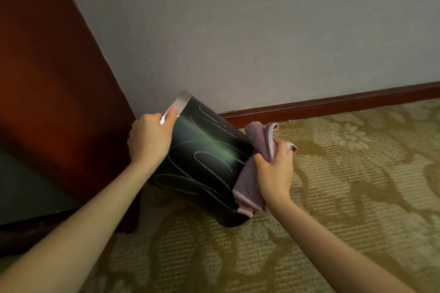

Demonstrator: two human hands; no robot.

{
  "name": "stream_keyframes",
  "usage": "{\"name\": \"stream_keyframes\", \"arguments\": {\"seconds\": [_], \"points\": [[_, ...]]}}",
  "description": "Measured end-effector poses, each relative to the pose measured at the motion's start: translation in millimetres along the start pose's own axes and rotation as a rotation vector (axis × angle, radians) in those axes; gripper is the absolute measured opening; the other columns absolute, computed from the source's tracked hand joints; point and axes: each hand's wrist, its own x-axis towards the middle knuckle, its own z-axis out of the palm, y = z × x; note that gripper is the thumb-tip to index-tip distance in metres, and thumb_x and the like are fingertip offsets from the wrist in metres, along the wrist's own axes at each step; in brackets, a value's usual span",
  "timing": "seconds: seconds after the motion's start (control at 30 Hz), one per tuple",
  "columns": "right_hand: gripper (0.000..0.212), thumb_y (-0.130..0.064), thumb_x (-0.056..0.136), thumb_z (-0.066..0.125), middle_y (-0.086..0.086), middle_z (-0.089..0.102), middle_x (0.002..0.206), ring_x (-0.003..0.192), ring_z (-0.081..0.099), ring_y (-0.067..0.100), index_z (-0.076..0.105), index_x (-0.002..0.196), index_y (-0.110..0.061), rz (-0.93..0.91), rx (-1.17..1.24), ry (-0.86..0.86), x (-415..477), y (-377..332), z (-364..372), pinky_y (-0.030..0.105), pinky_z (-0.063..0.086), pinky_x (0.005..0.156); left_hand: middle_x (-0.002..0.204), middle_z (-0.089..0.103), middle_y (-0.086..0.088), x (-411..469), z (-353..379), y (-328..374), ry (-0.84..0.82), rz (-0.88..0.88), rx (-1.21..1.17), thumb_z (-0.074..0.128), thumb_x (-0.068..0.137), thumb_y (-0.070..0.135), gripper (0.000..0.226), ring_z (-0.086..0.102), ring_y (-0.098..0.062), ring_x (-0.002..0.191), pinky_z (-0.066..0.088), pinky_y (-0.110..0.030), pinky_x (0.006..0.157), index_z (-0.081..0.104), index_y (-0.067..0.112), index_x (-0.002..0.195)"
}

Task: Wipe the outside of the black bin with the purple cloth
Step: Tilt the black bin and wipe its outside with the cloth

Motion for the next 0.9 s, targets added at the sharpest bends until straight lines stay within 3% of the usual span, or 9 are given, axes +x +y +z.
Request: {"name": "stream_keyframes", "arguments": {"seconds": [0.23,0.37,0.47,0.6,0.7,0.8,0.9], "points": [[0.04,-0.02,0.081,0.061,0.006,0.041,0.114,0.077,0.041,0.018,0.044,0.117,-0.019,-0.048,-0.174,0.045,-4,1,13,0.033,0.034,0.067,0.068,0.062,-0.014,6,7,-2,0.057,-0.043,0.061,0.033,0.083,0.065,0.055,0.059,-0.037,0.07,0.052,-0.049,0.068,0.045,0.023,0.051],[0.035,-0.023,0.08,0.06,0.003,0.042,0.109,0.074,0.042,0.019,0.047,0.112,-0.022,-0.112,-0.202,0.059,3,5,19,0.032,0.035,0.064,0.063,0.061,-0.012,5,11,-3,0.106,-0.006,0.097,0.029,0.083,0.065,0.059,0.058,-0.034,0.065,0.051,-0.045,0.064,0.053,0.02,0.054],[0.028,-0.026,0.079,0.06,0.001,0.043,0.1,0.071,0.041,0.019,0.05,0.105,-0.021,-0.133,-0.24,0.059,22,5,20,0.031,0.031,0.063,0.058,0.059,-0.008,5,13,-1,0.107,-0.005,0.101,0.029,0.087,0.062,0.056,0.059,-0.031,0.061,0.052,-0.043,0.063,0.048,0.022,0.051],[0.026,-0.033,0.077,0.059,0.003,0.051,0.096,0.079,0.051,0.029,0.055,0.1,-0.02,-0.053,-0.321,-0.041,60,0,25,0.034,0.035,0.067,0.058,0.059,-0.008,4,11,-2,0.089,-0.002,0.093,0.03,0.086,0.064,0.055,0.058,-0.031,0.06,0.05,-0.041,0.06,0.044,0.024,0.051],[0.023,-0.032,0.077,0.062,0.005,0.057,0.091,0.089,0.058,0.033,0.06,0.096,-0.019,0.027,-0.34,-0.136,87,-1,28,0.033,0.036,0.068,0.05,0.052,-0.002,0,7,-9,0.072,0.058,0.085,0.032,0.077,0.078,0.065,0.052,-0.027,0.05,0.042,-0.034,0.05,0.042,0.021,0.048],[0.019,-0.031,0.078,0.063,0.01,0.06,0.094,0.085,0.054,0.03,0.061,0.094,-0.021,0.1,-0.333,-0.216,101,-2,29,0.032,0.034,0.069,0.046,0.049,0.002,-2,6,-15,0.051,0.094,0.058,0.034,0.073,0.081,0.067,0.051,-0.024,0.046,0.036,-0.03,0.047,0.042,0.02,0.046],[0.014,-0.031,0.078,0.059,0.004,0.053,0.086,0.078,0.048,0.026,0.056,0.089,-0.023,0.071,-0.332,-0.186,97,-1,30,0.033,0.034,0.068,0.047,0.05,0.001,0,6,-15,0.07,0.054,0.057,0.033,0.075,0.078,0.068,0.048,-0.02,0.048,0.033,-0.03,0.047,0.047,0.017,0.048]]}}
